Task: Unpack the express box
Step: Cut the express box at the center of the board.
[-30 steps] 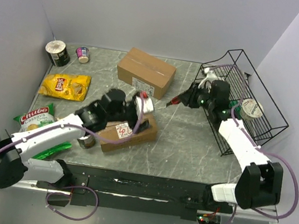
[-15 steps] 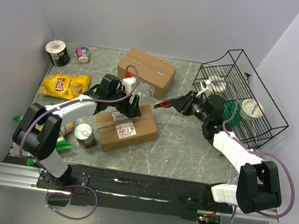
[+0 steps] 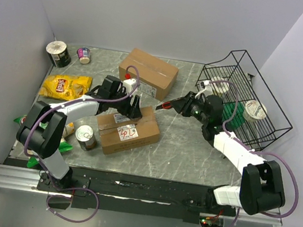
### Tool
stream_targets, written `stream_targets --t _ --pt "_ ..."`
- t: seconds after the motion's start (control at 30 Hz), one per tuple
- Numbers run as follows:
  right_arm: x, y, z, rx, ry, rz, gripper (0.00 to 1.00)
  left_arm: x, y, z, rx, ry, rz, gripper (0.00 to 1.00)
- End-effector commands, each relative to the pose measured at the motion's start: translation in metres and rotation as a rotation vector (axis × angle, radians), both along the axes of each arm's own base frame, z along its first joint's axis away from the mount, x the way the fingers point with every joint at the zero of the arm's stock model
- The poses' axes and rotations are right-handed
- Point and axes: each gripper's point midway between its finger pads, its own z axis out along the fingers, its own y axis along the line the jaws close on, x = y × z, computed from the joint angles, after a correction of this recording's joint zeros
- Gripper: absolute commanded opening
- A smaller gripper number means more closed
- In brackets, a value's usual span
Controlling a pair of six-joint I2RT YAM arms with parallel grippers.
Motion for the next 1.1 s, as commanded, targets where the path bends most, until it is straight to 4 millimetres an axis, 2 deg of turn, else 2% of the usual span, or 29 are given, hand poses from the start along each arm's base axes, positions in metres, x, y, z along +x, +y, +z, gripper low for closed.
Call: stream_targets --t 0.0,1.07 --pt "0.012 0.005 0.031 -0.023 -0.11 -0.012 0.0 0.005 -0.001 0.0 -0.016 0.008 0.011 0.73" --pt "0.002 0.018 0.016 0.001 -0.031 0.031 0.0 0.008 0.005 -0.01 -0.008 0.032 0.032 0.71"
